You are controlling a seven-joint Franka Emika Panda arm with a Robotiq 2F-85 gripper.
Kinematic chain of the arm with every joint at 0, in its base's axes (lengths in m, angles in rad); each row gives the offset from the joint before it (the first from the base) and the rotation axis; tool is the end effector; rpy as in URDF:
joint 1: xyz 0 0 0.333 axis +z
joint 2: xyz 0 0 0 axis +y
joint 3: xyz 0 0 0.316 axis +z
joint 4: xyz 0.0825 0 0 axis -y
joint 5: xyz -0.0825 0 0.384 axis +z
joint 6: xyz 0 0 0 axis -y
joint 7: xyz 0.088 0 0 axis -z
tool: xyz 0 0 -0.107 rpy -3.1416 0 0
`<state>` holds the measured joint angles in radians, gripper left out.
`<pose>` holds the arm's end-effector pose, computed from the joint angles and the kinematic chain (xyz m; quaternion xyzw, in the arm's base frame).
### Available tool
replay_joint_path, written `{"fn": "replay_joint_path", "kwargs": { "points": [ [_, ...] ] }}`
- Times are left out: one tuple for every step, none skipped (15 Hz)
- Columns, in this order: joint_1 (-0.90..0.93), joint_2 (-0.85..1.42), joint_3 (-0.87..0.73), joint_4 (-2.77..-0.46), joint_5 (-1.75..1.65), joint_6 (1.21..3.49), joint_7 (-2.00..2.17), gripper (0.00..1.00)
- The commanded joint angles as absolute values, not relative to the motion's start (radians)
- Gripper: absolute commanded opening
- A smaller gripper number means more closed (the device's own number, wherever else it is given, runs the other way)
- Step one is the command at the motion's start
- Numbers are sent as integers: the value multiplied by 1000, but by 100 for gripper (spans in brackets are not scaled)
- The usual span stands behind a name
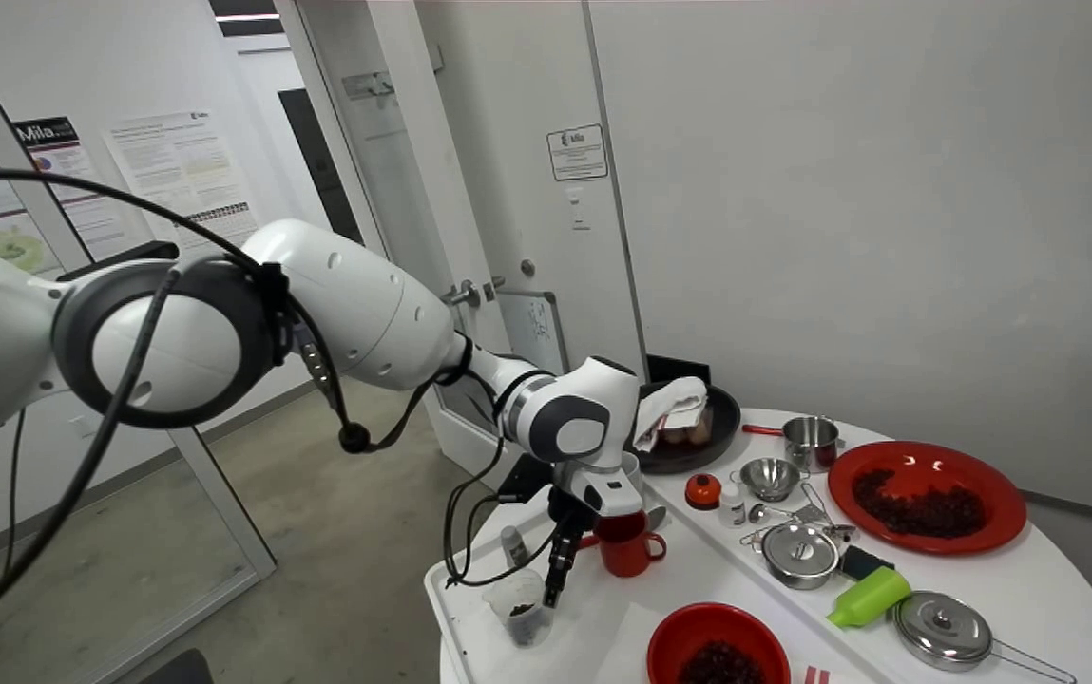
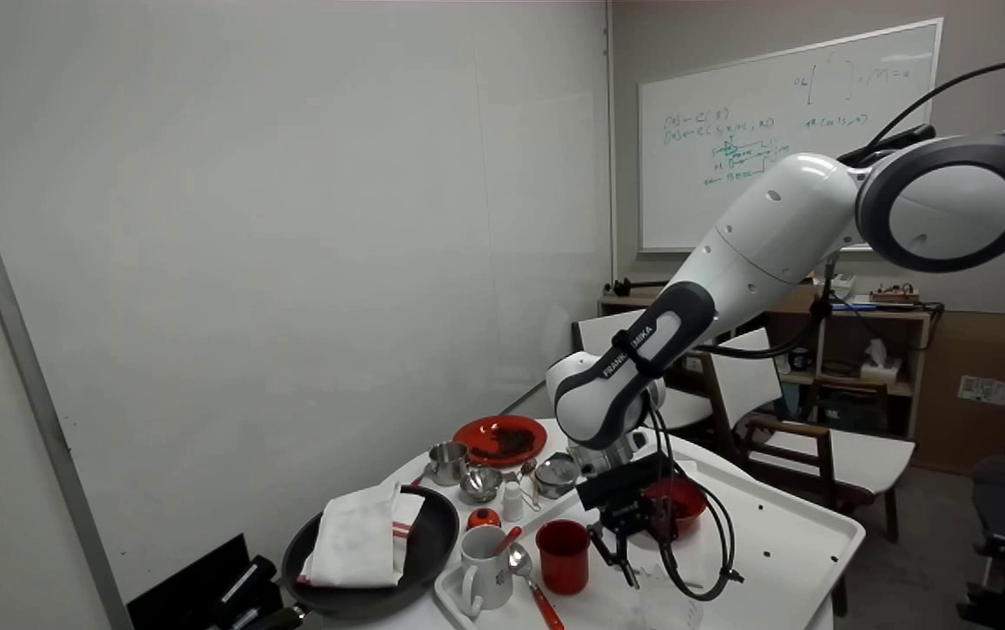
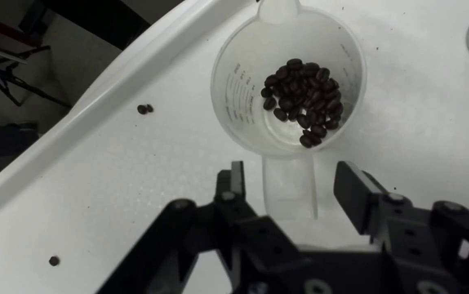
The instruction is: Pour some of the contents from the jug into the red bowl, pour the contents in the red cup into the red bowl then pour some of the contents from the jug into the red bowl
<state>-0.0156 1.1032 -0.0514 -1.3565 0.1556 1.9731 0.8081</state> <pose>0.6532 -0.0298 0.0206 0.8618 -0.4457 -0.2363 0.0526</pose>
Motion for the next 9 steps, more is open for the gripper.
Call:
{"fn": "replay_joint_path", "kwargs": {
  "points": [
    [-7,1116,-60,-1339,183,1954,809,28],
    [-7,1117,-61,-1339,183,1954,809,21],
    [-8,1118,-61,-1339,183,1953,809,12],
    [-8,1118,-61,-1338,184,1952,808,8],
    [-10,1118,-61,-1337,185,1951,808,9],
    [-11,1119,-60,-1336,187,1951,809,12],
    [-11,1118,-62,-1334,187,1951,812,12],
    [-11,1116,-65,-1334,187,1953,817,12],
    [-10,1112,-70,-1335,187,1956,825,12]
  ]
}}
